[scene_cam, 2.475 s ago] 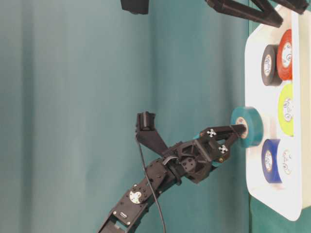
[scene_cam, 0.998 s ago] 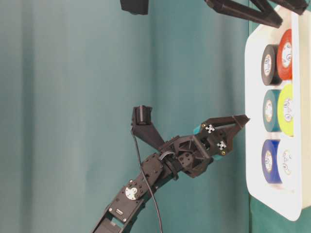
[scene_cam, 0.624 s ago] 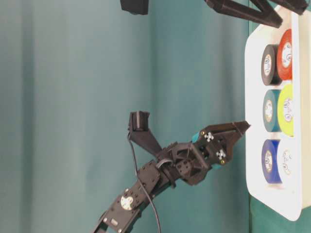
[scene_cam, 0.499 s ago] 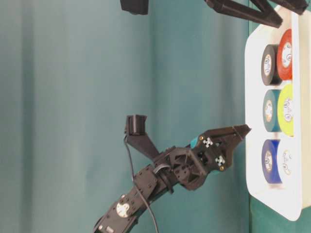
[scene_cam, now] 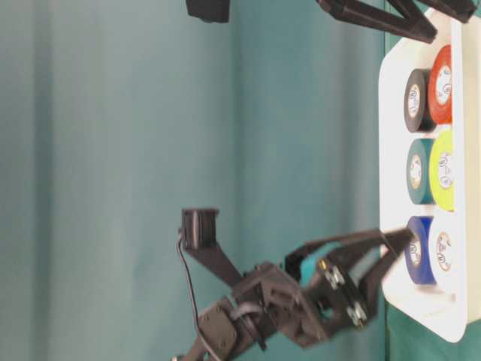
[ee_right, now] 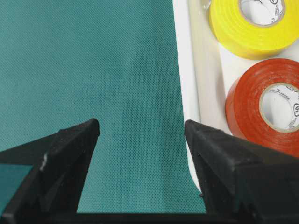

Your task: Put the tape alternately from left to right into the white case.

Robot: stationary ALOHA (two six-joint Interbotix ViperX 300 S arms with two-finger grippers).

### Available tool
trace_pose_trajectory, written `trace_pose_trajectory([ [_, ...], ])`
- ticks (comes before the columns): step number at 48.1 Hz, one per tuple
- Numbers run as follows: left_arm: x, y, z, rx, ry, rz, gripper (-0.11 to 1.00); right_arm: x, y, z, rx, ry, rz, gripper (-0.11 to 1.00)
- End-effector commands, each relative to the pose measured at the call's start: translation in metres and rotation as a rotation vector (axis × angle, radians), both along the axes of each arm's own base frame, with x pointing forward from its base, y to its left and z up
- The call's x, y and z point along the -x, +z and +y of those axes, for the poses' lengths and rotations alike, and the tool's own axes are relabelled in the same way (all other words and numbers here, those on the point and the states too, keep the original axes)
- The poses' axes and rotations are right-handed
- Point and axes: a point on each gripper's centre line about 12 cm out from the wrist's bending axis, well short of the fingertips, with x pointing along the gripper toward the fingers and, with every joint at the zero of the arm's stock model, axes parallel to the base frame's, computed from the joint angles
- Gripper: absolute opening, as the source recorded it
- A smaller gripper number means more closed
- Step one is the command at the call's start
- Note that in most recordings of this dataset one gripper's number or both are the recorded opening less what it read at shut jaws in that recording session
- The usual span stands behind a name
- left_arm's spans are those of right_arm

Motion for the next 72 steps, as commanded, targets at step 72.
trace_pose_trajectory([
  [72,0.056,0.005,-0.074,-0.030,-0.164,-0.180,0.43,0.005,0.018,0.001,0.008,0.002,-0.063,0.81],
])
